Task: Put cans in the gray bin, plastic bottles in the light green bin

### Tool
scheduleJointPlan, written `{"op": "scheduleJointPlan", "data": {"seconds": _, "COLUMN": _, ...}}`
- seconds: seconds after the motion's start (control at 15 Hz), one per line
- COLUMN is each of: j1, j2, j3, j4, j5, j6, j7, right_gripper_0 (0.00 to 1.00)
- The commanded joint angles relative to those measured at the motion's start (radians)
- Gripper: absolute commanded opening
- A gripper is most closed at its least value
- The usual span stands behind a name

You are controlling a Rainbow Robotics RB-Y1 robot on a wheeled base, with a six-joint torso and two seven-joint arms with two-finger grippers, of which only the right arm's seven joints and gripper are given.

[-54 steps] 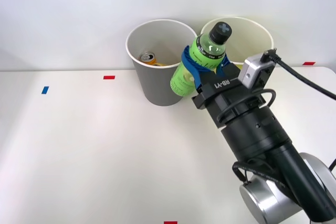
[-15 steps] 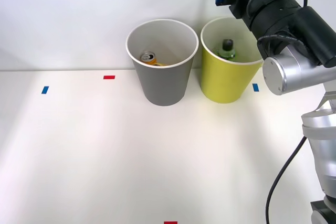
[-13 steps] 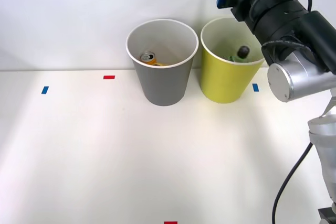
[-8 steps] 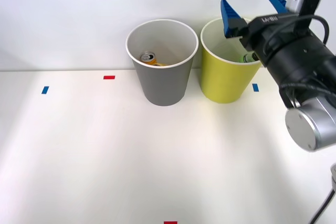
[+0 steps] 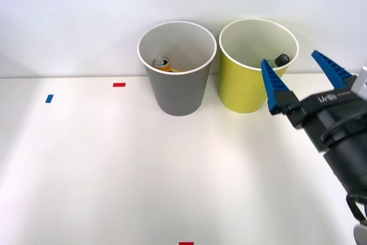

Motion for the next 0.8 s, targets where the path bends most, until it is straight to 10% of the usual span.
{"op": "scheduleJointPlan", "data": {"seconds": 0.07, "j1": 0.148, "j2": -0.016, "j3": 0.021, "j4": -0.002, "j5": 0.020, "j6": -0.124, "j7": 0.006, "right_gripper_0": 1.00}}
{"op": "scheduleJointPlan", "data": {"seconds": 0.8, "j1": 0.353, "j2": 0.114, "j3": 0.131, "j4": 0.173, "j5": 0.055, "j6": -0.273, "j7": 0.032, "right_gripper_0": 1.00}}
